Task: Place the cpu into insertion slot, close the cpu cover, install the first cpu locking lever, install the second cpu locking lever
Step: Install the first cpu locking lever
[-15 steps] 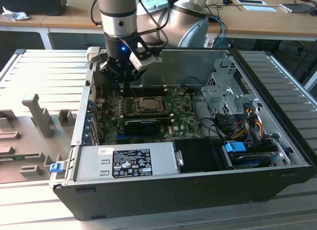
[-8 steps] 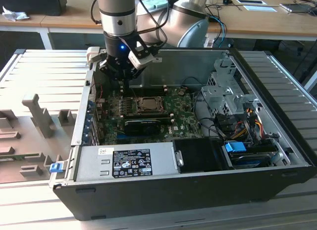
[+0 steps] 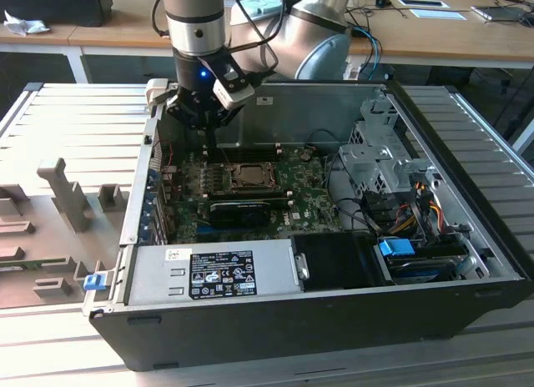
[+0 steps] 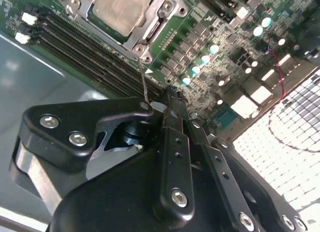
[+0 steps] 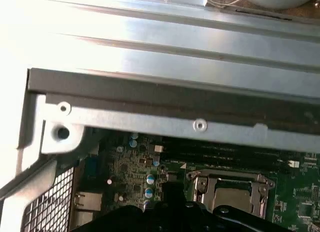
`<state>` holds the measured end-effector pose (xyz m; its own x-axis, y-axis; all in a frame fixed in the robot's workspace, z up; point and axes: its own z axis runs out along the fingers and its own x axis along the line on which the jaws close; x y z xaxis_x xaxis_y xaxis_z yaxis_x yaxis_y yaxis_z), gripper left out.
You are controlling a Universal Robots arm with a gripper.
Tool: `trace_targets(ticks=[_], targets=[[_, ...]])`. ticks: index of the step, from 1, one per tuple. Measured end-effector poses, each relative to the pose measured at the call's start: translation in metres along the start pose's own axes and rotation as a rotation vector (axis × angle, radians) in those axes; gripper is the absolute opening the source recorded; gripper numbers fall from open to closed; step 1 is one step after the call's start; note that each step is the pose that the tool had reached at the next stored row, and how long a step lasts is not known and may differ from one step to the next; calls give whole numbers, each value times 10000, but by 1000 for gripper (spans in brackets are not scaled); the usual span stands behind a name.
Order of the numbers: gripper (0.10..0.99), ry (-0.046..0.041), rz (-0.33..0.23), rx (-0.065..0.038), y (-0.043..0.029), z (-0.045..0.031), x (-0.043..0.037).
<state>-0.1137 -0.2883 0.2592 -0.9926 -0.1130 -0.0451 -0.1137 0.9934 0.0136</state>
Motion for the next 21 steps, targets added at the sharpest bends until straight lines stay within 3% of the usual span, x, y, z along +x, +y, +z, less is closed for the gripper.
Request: trace_targets(ticks=[4, 8, 12, 15, 17, 21], targets=[[106, 0, 2, 0, 3, 6, -95], [106, 0, 105, 5, -18, 19, -301], [106, -1, 180, 8, -28, 34, -376], [106, -8, 245, -17, -43, 94, -504], [106, -19, 305, -142, -50, 119, -557], [106, -16, 319, -153, -21, 237, -648]])
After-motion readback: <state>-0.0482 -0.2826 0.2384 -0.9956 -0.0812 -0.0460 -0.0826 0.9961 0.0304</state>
